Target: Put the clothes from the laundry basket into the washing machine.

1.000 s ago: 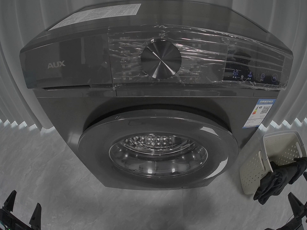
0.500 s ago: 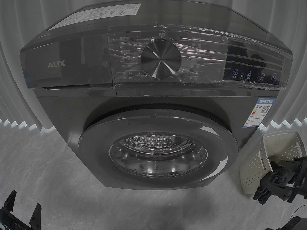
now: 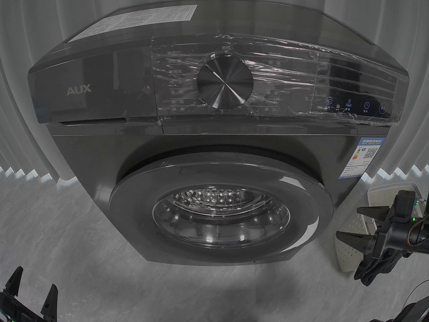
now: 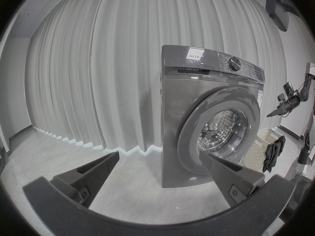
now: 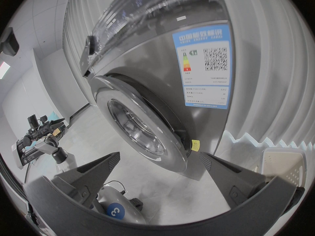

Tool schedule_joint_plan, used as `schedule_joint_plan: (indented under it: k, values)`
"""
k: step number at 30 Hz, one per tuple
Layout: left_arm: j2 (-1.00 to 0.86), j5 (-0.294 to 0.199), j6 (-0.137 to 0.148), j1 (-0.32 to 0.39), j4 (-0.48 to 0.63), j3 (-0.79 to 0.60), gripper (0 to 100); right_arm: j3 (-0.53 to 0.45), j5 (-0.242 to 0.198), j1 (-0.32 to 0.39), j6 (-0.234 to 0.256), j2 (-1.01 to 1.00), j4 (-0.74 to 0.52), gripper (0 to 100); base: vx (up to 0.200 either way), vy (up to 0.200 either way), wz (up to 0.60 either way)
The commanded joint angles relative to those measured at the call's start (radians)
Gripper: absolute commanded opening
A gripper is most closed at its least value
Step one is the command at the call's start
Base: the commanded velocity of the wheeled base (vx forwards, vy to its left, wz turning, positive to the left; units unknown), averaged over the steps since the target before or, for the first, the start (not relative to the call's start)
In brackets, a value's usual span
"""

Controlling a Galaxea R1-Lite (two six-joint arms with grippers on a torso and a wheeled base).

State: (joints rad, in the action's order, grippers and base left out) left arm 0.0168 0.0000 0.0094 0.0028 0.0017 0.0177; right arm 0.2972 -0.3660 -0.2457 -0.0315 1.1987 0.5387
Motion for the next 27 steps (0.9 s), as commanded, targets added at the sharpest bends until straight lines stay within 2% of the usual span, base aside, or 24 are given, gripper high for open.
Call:
schedule_joint_plan:
  k: [1,6,10,18,27]
  values:
    - [-0.017,0.000,0.000,0.000,0.000,-0.016,100,0.036,0.018,-0.030,0.025,0.162,0.055,100,0.000,0.000,0.00]
    - [-0.017,0.000,0.000,0.000,0.000,-0.016,100,0.046,0.038,-0.098,0.070,0.211,0.106,100,0.000,0.000,0.00]
    - [-0.017,0.000,0.000,0.000,0.000,-0.016,100,0.066,0.073,-0.113,0.074,0.268,0.150,100,0.000,0.000,0.00]
    - [-0.017,0.000,0.000,0.000,0.000,-0.016,100,0.062,0.110,-0.139,0.074,0.311,0.228,100,0.000,0.000,0.00]
    - [-0.017,0.000,0.000,0.000,0.000,-0.016,100,-0.030,0.084,-0.141,0.071,0.205,0.211,100,0.000,0.000,0.00]
